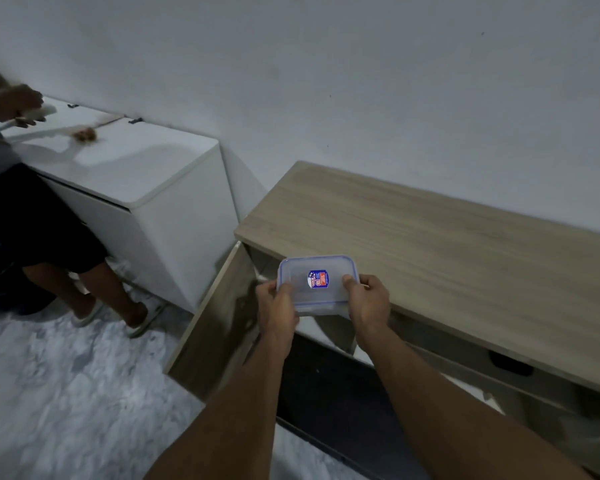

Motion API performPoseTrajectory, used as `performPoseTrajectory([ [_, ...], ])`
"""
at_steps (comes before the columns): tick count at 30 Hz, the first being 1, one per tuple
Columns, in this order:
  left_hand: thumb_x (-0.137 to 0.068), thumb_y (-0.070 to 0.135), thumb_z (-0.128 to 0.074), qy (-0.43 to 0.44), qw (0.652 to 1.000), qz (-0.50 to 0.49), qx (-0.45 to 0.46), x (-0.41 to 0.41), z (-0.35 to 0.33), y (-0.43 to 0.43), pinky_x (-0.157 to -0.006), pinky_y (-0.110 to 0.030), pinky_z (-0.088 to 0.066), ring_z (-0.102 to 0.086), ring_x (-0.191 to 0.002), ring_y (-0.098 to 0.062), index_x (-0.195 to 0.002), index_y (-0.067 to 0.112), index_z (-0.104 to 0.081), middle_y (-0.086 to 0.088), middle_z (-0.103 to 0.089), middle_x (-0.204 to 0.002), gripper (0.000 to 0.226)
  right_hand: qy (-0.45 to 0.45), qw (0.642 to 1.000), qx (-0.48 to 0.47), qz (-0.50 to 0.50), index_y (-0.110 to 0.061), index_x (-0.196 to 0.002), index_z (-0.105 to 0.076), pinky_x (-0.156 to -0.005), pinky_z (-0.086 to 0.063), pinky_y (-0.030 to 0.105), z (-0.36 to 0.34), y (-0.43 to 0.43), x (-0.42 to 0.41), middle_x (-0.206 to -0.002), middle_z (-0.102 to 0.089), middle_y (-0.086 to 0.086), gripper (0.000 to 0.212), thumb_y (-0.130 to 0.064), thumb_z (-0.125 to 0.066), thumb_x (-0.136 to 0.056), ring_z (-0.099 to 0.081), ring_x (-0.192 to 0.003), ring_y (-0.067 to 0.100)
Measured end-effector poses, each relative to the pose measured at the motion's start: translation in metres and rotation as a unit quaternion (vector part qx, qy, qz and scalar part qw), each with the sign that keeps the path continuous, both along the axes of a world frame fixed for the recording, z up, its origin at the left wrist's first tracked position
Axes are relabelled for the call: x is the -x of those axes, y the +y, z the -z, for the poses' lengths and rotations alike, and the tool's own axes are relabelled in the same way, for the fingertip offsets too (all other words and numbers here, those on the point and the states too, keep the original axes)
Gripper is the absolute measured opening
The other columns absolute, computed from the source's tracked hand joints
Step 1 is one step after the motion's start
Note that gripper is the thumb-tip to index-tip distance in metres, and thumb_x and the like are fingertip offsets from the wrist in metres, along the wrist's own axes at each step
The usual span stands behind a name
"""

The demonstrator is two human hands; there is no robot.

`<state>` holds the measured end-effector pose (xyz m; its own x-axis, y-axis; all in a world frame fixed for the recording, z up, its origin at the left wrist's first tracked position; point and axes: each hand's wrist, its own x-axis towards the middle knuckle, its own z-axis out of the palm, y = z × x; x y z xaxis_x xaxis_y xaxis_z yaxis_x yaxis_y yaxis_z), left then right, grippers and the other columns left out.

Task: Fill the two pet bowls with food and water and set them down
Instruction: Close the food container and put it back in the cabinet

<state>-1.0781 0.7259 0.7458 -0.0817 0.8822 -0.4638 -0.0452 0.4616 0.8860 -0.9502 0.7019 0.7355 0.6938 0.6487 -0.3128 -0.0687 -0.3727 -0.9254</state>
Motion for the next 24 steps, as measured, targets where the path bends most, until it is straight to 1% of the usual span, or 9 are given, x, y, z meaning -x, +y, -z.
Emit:
performPoseTrajectory([
  [2,-0.091,0.028,-0.059,0.004,1.0,-0.013,-0.003,0.011,0.008,-0.002,-0.082,-0.046,-0.058,-0.065,-0.092,-0.024,-0.119,0.015,-0.046,-0.006,-0.06,-0.101,0.034,0.006,1.0,-0.017,0.01,-0.015,-0.095,-0.062,-0.067,-0.043,0.028,0.006,-0.006,0.015,-0.09,-0.064,0.003,0.014,-0.028,-0.063,-0.091,-0.058,-0.081,0.02],
  [3,-0.089,0.031,-0.061,0.013,1.0,-0.011,-0.004,0.019,0.016,0.0,-0.083,-0.047,-0.058,-0.065,-0.092,-0.024,-0.117,0.013,-0.048,-0.007,-0.061,-0.1,0.035,0.011,1.0,-0.021,0.02,-0.015,-0.095,-0.063,-0.069,-0.043,0.028,0.012,-0.008,0.024,-0.092,-0.066,0.003,0.013,-0.028,-0.063,-0.091,-0.059,-0.083,0.02],
  [4,-0.087,0.035,-0.062,0.02,1.0,-0.013,-0.01,0.025,0.022,-0.001,-0.082,-0.047,-0.058,-0.065,-0.092,-0.024,-0.115,0.012,-0.051,-0.008,-0.062,-0.101,0.037,0.019,0.999,-0.025,0.027,-0.016,-0.095,-0.063,-0.073,-0.046,0.03,0.019,-0.009,0.031,-0.094,-0.067,0.004,0.013,-0.028,-0.064,-0.091,-0.061,-0.086,0.021],
  [7,-0.086,0.041,-0.064,0.038,0.999,0.011,-0.019,0.047,0.042,0.001,-0.08,-0.043,-0.059,-0.067,-0.09,-0.021,-0.109,0.013,-0.055,-0.009,-0.065,-0.102,0.038,0.05,0.998,-0.01,0.039,-0.021,-0.097,-0.063,-0.087,-0.055,0.046,0.04,-0.014,0.056,-0.099,-0.068,0.003,0.015,-0.034,-0.065,-0.09,-0.065,-0.094,0.023],
  [11,-0.089,0.038,-0.065,0.043,0.998,0.034,-0.026,0.063,0.07,0.004,-0.08,-0.043,-0.059,-0.068,-0.09,-0.02,-0.105,0.014,-0.056,-0.006,-0.066,-0.099,0.03,0.085,0.994,0.0,0.067,-0.021,-0.104,-0.059,-0.088,-0.056,0.046,0.062,-0.025,0.074,-0.105,-0.066,0.005,0.019,-0.032,-0.066,-0.091,-0.065,-0.098,0.024],
  [14,-0.086,0.042,-0.066,0.043,0.998,0.053,-0.014,0.069,0.105,0.01,-0.078,-0.048,-0.059,-0.07,-0.089,-0.022,-0.104,0.014,-0.061,-0.007,-0.069,-0.098,0.034,0.088,0.991,0.003,0.099,-0.024,-0.091,-0.054,-0.086,-0.057,0.049,0.086,-0.025,0.085,-0.099,-0.064,0.005,0.015,-0.028,-0.068,-0.089,-0.066,-0.095,0.025],
  [16,-0.088,0.037,-0.066,0.031,0.998,0.048,0.001,0.068,0.121,0.016,-0.08,-0.047,-0.059,-0.07,-0.09,-0.022,-0.104,0.015,-0.06,-0.007,-0.069,-0.099,0.028,0.076,0.989,0.016,0.122,-0.027,-0.084,-0.052,-0.087,-0.055,0.052,0.102,-0.021,0.088,-0.094,-0.064,0.004,0.019,-0.03,-0.07,-0.088,-0.065,-0.093,0.027],
  [20,-0.09,0.027,-0.065,0.023,0.999,0.048,0.001,0.06,0.149,0.033,-0.083,-0.043,-0.058,-0.068,-0.092,-0.021,-0.103,0.016,-0.06,-0.006,-0.067,-0.099,0.017,0.074,0.987,0.029,0.139,-0.027,-0.082,-0.054,-0.087,-0.054,0.054,0.141,-0.006,0.083,-0.091,-0.067,0.005,0.02,-0.036,-0.072,-0.085,-0.066,-0.092,0.029],
  [24,-0.093,0.02,-0.062,0.009,0.998,0.055,-0.01,0.053,0.177,0.049,-0.076,-0.031,-0.055,-0.065,-0.09,-0.019,-0.1,0.015,-0.062,-0.005,-0.067,-0.098,0.008,0.083,0.985,0.018,0.149,-0.028,-0.082,-0.056,-0.088,-0.054,0.055,0.179,0.012,0.074,-0.095,-0.068,0.008,0.018,-0.033,-0.073,-0.085,-0.067,-0.093,0.032],
])
